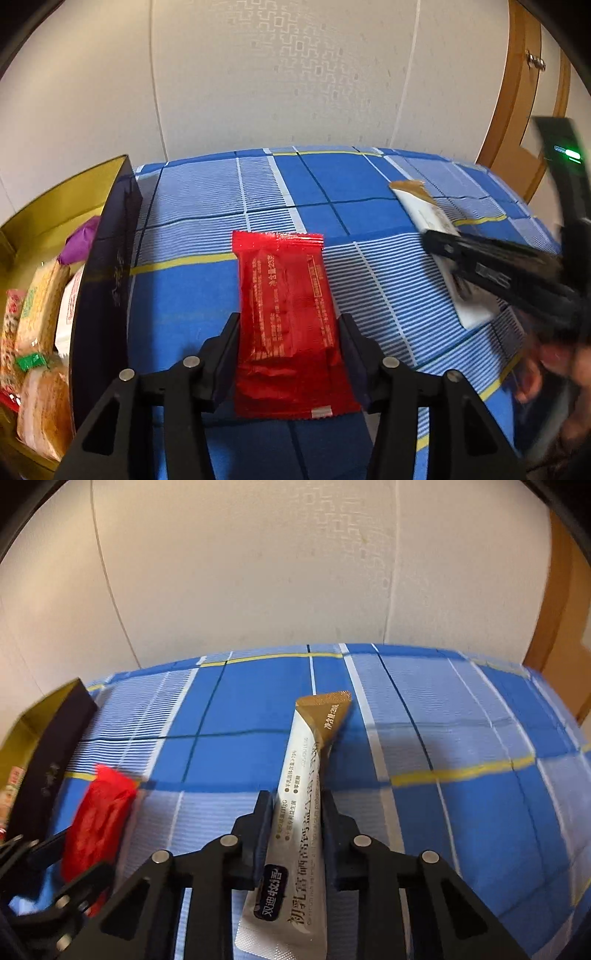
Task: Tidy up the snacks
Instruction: 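Carry the red bar into the tin tray and open the left gripper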
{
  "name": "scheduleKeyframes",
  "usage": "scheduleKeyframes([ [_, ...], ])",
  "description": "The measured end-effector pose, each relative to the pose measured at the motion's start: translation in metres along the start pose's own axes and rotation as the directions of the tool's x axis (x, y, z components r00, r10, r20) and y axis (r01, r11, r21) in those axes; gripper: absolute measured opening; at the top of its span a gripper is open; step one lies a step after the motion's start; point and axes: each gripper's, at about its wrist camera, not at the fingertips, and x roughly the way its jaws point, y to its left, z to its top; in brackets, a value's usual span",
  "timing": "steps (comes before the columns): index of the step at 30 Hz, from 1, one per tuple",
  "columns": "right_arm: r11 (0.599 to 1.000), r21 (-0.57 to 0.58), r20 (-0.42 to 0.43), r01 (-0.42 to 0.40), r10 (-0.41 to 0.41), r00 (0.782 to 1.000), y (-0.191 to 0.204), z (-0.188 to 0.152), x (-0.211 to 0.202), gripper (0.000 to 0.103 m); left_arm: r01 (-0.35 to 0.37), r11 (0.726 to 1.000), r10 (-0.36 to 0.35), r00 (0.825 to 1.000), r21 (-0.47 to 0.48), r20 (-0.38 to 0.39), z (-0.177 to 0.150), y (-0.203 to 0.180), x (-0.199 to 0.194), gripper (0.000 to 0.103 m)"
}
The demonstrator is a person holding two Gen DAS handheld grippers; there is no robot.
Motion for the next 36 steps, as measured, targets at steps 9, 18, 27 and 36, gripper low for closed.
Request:
scheduleKeyframes([
  [9,0.972,0.177,0.052,-0.155,0.148,0.988,-0.023,-0.032,-0.026,0.025,0.051,0.998,-0.051,0.999,-0.029,0.008,-0.008,0.010,-0.009,0.042],
  [18,0.970,0.181,0.053,-0.164,0.157,0.986,-0.023,-0.032,-0.025,0.025,0.163,0.980,-0.151,0.983,-0.114,0.107,-0.019,0.033,-0.061,0.041],
  [27,0.971,0.175,0.053,-0.161,0.154,0.987,-0.022,-0.033,-0.025,0.025,0.158,0.967,-0.119,0.973,-0.199,0.197,-0.007,0.082,-0.096,0.042],
  [36,0.971,0.175,0.056,-0.165,0.158,0.986,-0.021,-0.034,-0.026,0.025,0.078,0.936,-0.018,0.984,-0.343,0.175,-0.006,0.155,-0.099,0.042],
])
